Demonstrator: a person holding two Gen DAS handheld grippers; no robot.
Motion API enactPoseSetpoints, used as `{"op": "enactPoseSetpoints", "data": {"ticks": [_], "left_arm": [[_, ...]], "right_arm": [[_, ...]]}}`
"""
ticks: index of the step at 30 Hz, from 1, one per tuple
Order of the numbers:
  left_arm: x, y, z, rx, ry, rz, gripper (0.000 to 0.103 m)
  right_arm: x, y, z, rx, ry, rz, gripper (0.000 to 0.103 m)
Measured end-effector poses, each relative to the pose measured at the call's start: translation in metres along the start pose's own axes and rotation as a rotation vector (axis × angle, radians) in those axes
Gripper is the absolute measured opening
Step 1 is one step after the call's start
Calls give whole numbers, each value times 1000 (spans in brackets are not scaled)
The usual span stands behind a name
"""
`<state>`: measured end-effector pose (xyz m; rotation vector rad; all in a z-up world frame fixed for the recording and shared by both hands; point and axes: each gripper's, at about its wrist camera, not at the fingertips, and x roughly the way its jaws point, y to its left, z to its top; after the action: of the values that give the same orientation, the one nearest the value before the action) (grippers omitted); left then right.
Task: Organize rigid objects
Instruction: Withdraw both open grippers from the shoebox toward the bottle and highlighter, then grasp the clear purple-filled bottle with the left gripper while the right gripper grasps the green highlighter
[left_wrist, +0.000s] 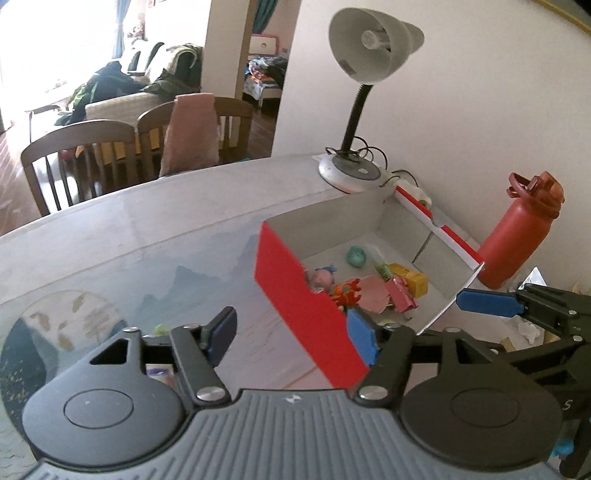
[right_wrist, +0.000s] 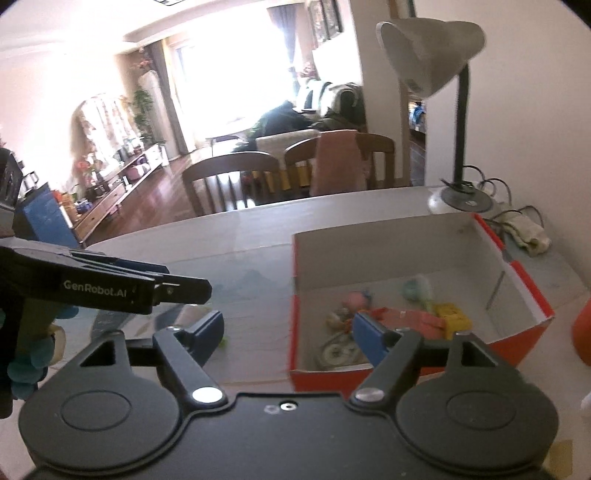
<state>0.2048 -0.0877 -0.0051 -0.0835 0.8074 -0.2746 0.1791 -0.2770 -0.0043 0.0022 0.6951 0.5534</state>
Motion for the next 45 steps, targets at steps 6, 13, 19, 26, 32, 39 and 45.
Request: {"op": "enactPoseSetpoints", "data": {"ticks": [6, 13, 19, 26, 32, 39, 45], "left_arm": [[-21, 21, -15, -25, -14, 25, 77], [-29, 46, -35, -60, -1, 42, 81], [-24, 63, -47, -89, 7, 44, 84], [-8, 79, -54, -145, 8, 73, 95], [13, 97, -63, -210, 13, 108, 102], [47, 114, -73, -224, 61, 212, 102], [71, 124, -76, -230, 68, 259, 102]], "right_arm": [[4, 22, -4, -21, 11, 41, 83], [20, 39, -9, -46, 40, 63, 87], [35, 55, -17, -102, 67, 89, 90], [64, 69, -26, -177, 109, 95, 89], [96, 68, -31, -179, 147, 77, 86], [128, 72, -34, -212, 139, 14, 89], [143, 87, -41, -321, 123, -3, 79]]}}
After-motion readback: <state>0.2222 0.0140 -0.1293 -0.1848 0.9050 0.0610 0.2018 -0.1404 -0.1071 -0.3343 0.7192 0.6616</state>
